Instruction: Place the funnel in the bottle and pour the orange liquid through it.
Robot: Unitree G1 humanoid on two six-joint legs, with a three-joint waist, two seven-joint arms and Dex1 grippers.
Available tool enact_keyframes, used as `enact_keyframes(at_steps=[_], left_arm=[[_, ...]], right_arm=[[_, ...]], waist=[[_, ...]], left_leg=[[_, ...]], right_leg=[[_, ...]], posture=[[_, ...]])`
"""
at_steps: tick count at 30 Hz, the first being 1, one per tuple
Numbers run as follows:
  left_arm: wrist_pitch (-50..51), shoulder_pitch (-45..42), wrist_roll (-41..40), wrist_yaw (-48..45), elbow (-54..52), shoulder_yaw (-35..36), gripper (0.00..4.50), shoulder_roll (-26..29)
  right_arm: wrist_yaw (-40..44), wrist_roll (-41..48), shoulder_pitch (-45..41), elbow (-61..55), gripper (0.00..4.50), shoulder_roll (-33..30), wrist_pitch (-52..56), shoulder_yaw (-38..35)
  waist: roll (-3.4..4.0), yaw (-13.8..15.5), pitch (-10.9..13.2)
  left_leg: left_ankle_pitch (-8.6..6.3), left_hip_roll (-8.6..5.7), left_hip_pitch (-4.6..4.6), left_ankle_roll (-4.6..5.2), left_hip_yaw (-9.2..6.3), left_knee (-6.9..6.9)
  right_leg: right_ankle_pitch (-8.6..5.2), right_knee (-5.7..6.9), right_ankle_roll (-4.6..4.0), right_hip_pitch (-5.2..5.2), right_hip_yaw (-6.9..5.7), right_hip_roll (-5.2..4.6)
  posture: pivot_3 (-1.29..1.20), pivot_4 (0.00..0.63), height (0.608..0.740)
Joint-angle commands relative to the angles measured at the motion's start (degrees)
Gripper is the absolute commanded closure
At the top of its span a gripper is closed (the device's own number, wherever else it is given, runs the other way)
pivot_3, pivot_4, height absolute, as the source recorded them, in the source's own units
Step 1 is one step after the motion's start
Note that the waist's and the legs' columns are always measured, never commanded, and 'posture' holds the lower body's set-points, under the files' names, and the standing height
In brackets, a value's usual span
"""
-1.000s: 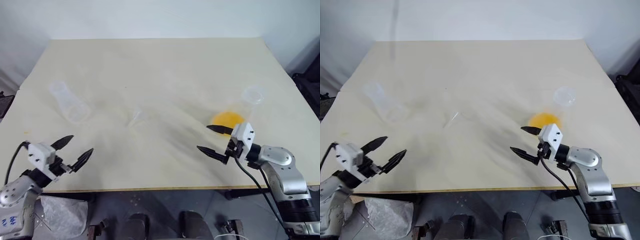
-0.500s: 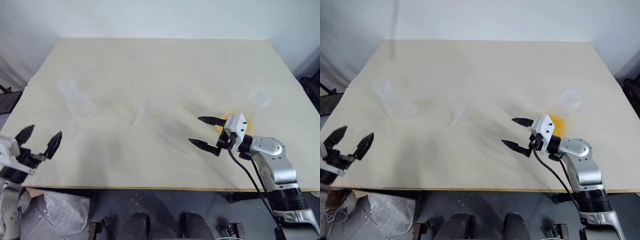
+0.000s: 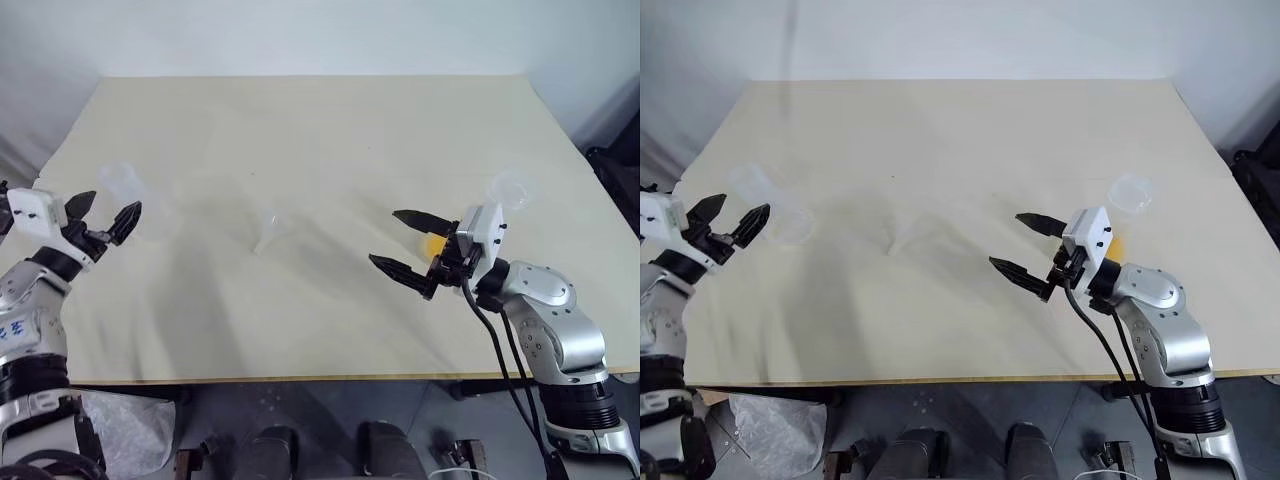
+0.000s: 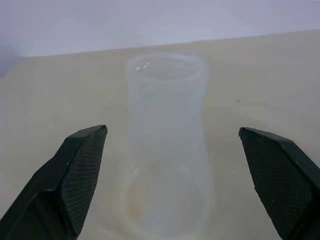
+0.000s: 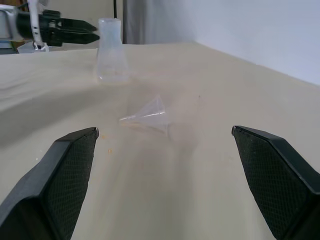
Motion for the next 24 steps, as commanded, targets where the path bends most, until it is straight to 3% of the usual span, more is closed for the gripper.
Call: enact_keyframes(at_steps=[1,16,19,24], left_arm=[[-2.8,-4.0,1.8,-0.8,5.7,-0.4,0.0,1.8],[-10.3,-15.5,4.4,-4.6,19.4,-2.7,0.0,1.1],[-9.3,-17.3,5.4,-3.2,22.5,-3.3,0.57,1.1],[-8.9,-17.9,6.0,-4.2,23.3,-4.4,2.03,1.3]], right_arm=[[-0.6,1.2,0.7,-3.4,0.02,-0.4,0.4,-1.2],[-1.9,0.6,-0.3,-3.4,0.02,-0.4,0.6,-1.1],[-2.2,0.4,-0.4,-3.5,0.0,-0.4,0.4,-1.0],[-2.5,0.2,-0.7,-3.5,0.0,-0.6,0.4,-1.1]], waist=[[0.0,0.0,0.0],[-0.04,0.1,0.0],[-0.04,0.1,0.0],[-0.05,0.0,0.0]], left_leg=[[0.0,0.0,0.0,0.0,0.0,0.0],[0.0,-0.05,-0.01,0.0,-0.01,0.06],[0.0,-0.07,-0.01,0.0,-0.01,0.07],[0.0,-0.07,-0.01,0.0,-0.01,0.07]], right_leg=[[0.0,0.0,0.0,0.0,-0.04,0.0],[0.01,0.12,0.01,-0.02,-0.12,-0.02],[0.01,0.15,0.01,-0.02,-0.13,-0.04],[0.01,0.23,0.02,-0.06,-0.14,-0.04]], posture=[[0.0,0.15,0.74],[0.0,0.15,0.74],[0.0,0.15,0.74],[0.0,0.15,0.74]])
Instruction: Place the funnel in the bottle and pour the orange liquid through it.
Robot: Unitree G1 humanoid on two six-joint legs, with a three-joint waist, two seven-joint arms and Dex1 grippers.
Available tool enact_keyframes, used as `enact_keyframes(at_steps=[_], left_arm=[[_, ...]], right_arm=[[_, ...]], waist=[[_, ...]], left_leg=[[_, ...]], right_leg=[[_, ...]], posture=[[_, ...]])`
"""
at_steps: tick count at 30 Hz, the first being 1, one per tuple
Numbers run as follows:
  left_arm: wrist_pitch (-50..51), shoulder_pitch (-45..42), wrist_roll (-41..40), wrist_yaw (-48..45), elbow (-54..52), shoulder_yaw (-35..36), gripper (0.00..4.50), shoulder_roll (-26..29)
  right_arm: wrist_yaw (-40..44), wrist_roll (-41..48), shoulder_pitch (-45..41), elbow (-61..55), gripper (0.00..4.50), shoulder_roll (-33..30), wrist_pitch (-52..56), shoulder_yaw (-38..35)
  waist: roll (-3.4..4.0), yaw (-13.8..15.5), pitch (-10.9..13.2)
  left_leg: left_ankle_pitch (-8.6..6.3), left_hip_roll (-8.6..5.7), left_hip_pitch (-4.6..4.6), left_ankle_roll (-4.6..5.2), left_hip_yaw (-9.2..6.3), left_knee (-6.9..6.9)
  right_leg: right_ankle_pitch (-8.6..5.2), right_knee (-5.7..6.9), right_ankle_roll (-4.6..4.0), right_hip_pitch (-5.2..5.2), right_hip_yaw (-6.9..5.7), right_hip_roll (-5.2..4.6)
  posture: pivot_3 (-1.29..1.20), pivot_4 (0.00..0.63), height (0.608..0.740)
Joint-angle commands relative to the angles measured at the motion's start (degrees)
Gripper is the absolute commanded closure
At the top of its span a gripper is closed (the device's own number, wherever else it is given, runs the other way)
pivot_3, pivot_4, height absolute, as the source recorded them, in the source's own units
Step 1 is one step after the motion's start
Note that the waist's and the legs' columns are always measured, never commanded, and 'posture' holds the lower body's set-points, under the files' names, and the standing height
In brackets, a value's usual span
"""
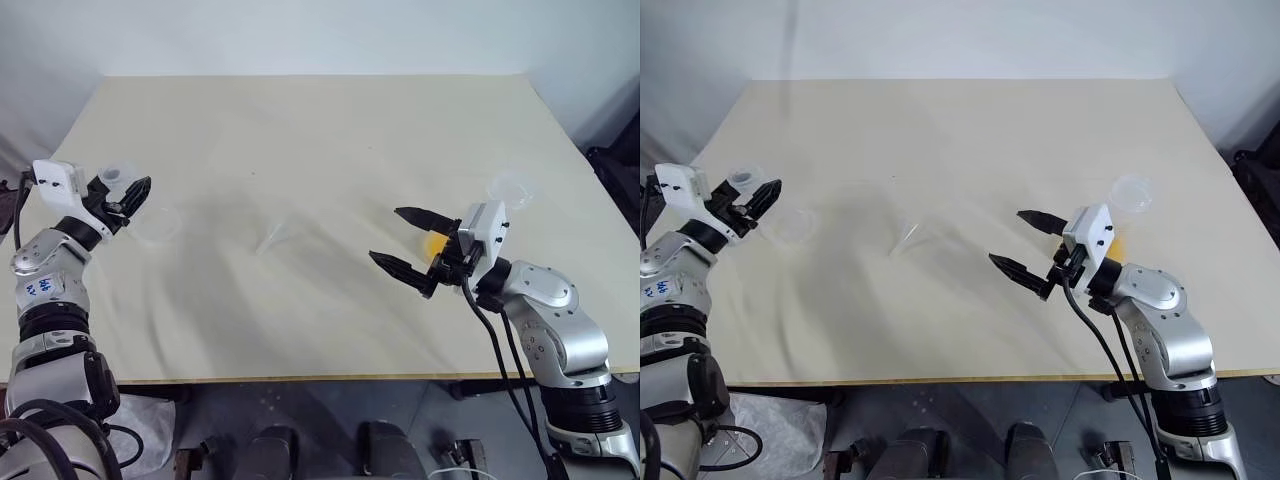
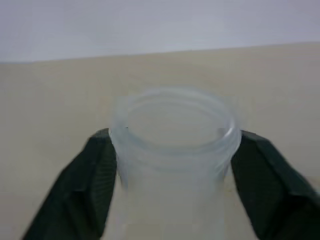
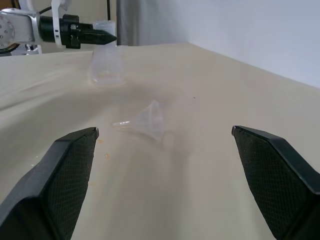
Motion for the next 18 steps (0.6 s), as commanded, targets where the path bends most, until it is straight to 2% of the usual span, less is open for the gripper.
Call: enact_keyframes(at_steps=[1,8,14,18], left_arm=[[0.3,-1.2,0.7,-0.5,-0.5,-0.4,2.12,1.3],[0.1,0.1,1.0,-3.6,-3.8,-1.0,2.12,2.7],[7.5,2.8,-3.3,-11.6,-18.5,-1.2,2.12,3.9],[17.0,2.9,-7.2,-13.1,-30.6,-1.7,2.12,4.1]], right_arm=[[-0.3,0.0,-0.8,-2.0,0.0,-0.6,-0.8,-1.1],[0.0,-0.2,-1.3,-1.4,0.0,-0.7,-1.0,-1.3],[1.1,-0.2,-2.4,0.4,0.0,-1.8,-1.4,-2.1],[4.3,1.4,-2.3,1.0,0.0,-3.8,-0.7,-2.9]], waist=[[0.0,0.1,0.0],[0.0,0.0,0.0],[-0.04,0.0,0.0],[-0.05,0.2,0.0]], left_leg=[[0.0,0.0,0.0,0.0,0.0,0.0],[0.0,-0.04,0.0,0.0,-0.04,0.05],[0.0,-0.01,-0.01,0.0,-0.07,0.06],[0.0,-0.01,-0.03,0.0,-0.1,0.06]], right_leg=[[0.0,0.05,0.0,0.0,-0.01,-0.02],[0.0,0.19,0.0,-0.02,-0.01,-0.04],[0.0,0.19,0.0,-0.04,-0.01,-0.05],[0.0,0.17,0.0,-0.03,0.01,-0.06]], posture=[[0.0,0.15,0.74],[0.0,0.15,0.74],[0.0,0.15,0.74],[0.0,0.15,0.74]])
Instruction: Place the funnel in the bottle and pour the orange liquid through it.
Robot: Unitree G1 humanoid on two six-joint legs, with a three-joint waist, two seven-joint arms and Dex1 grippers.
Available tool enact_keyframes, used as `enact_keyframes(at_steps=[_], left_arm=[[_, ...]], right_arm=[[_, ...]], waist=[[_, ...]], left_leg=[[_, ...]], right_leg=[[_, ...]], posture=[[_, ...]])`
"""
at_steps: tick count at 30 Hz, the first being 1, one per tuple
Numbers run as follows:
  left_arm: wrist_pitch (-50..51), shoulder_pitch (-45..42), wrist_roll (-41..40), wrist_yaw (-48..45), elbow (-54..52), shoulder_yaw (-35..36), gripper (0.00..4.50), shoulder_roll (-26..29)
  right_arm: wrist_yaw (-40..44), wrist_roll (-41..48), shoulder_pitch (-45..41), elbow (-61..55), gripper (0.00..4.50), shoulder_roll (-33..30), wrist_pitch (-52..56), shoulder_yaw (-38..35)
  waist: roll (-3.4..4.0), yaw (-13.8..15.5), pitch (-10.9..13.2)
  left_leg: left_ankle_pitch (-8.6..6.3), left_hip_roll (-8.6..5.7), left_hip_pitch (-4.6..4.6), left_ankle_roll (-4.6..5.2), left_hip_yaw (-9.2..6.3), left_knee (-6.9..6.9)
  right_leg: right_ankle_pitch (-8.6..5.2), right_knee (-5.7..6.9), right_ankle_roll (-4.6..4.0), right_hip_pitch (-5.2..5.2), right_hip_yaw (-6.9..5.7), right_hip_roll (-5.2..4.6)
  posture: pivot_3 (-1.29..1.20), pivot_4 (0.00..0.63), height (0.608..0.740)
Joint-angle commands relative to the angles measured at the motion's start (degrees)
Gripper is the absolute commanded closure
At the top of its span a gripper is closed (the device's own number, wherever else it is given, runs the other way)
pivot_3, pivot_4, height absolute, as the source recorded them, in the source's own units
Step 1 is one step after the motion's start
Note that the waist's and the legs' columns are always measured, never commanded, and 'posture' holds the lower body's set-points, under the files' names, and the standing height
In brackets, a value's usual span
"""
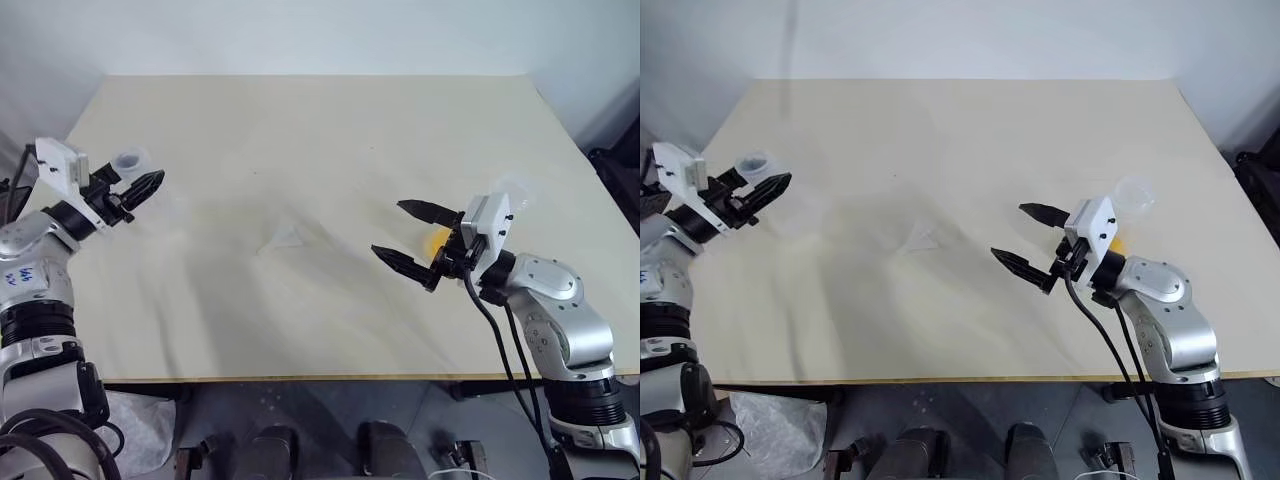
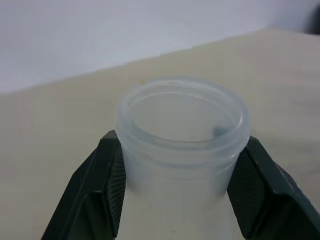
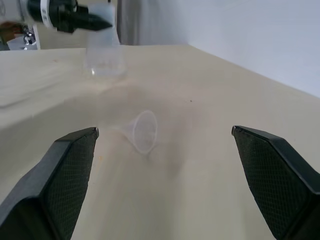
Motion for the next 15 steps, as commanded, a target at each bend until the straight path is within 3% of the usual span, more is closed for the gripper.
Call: enact_keyframes(at_steps=[1,6,15], left_arm=[[7.6,-1.2,-4.8,-0.9,-10.8,-0.1,2.12,1.0],[15.8,-3.4,-7.9,-2.8,-20.5,-4.9,2.12,-1.7],[19.9,-8.5,-8.7,-9.2,-26.7,-18.1,2.12,-14.0]], right_arm=[[3.6,2.7,0.0,-0.8,0.0,-2.2,0.0,-2.3],[8.9,5.3,2.5,-1.5,0.0,-5.8,0.8,-3.4],[10.1,8.5,9.5,-5.1,0.0,-8.0,1.2,-8.4]], waist=[[-0.01,0.1,0.0],[-0.02,0.2,0.0],[-0.08,0.1,0.0]], left_leg=[[0.0,-0.01,-0.02,0.0,-0.04,0.01],[0.0,-0.03,-0.05,0.01,-0.16,0.05],[0.0,-0.05,-0.1,0.01,-0.11,0.06]], right_leg=[[0.0,0.0,0.0,0.01,0.0,0.0],[0.0,-0.01,0.0,0.07,0.0,0.01],[0.0,-0.11,0.0,0.09,-0.02,0.05]], posture=[[0.0,0.15,0.74],[0.0,0.15,0.74],[0.0,0.15,0.74]])
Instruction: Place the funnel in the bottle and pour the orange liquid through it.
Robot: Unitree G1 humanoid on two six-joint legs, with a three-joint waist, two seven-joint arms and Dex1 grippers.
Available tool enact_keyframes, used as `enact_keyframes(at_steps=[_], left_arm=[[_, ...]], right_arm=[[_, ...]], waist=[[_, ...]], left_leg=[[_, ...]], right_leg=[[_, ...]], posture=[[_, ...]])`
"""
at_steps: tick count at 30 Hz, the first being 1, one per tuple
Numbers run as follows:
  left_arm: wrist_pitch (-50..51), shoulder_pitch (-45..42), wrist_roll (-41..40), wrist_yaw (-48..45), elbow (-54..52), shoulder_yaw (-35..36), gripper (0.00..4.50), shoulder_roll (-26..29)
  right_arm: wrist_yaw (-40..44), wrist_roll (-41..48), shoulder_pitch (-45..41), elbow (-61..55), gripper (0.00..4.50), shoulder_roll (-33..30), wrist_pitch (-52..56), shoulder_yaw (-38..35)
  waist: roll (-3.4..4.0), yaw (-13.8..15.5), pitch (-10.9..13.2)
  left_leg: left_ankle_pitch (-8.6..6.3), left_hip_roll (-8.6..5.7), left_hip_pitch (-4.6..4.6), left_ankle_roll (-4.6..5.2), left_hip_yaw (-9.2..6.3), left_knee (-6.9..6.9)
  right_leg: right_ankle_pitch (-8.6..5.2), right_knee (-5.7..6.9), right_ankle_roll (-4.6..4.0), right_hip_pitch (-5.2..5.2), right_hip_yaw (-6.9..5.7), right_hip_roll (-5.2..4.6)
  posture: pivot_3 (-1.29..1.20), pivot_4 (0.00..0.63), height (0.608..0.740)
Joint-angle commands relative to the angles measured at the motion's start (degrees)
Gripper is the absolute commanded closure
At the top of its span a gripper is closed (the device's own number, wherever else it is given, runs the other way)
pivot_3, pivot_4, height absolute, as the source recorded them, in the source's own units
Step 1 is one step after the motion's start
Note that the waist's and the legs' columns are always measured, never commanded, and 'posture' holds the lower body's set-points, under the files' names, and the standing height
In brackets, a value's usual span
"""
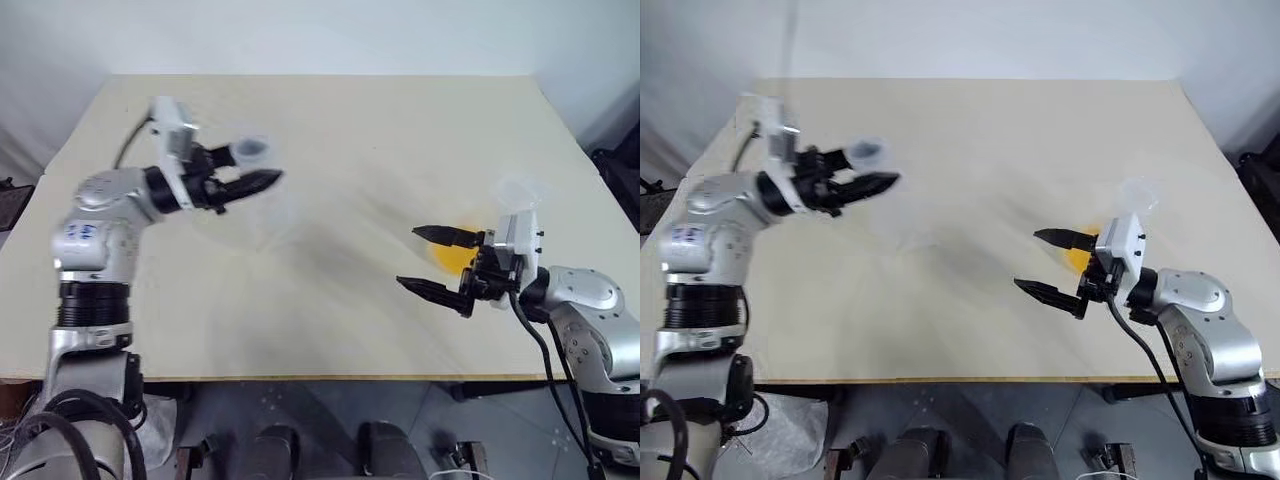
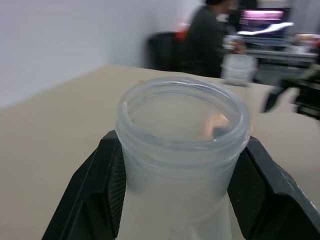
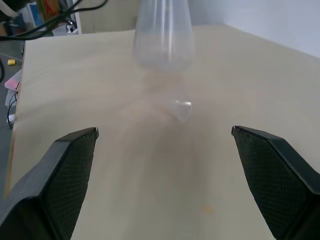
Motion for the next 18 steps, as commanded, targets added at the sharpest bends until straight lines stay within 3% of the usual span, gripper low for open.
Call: enact_keyframes(at_steps=[1,18], left_arm=[[-0.6,-3.1,-0.4,-1.9,-1.8,-2.5,2.12,-2.7],[-19.0,-4.9,14.3,-4.2,14.4,-15.7,2.12,-18.2]], right_arm=[[-1.0,2.0,2.2,-4.1,0.0,-0.7,-0.1,-3.7],[-5.8,4.6,16.6,-15.0,0.0,-1.2,1.8,-12.5]], waist=[[-0.01,0.0,0.0],[-0.04,1.5,0.0]], left_leg=[[0.0,0.01,-0.01,0.0,0.03,0.0],[0.04,-0.07,-0.13,0.08,0.13,0.08]], right_leg=[[0.0,-0.05,0.0,0.0,0.0,0.01],[0.05,-0.36,0.09,0.08,-0.01,0.03]], posture=[[0.0,0.15,0.74],[0.0,0.15,0.74]])
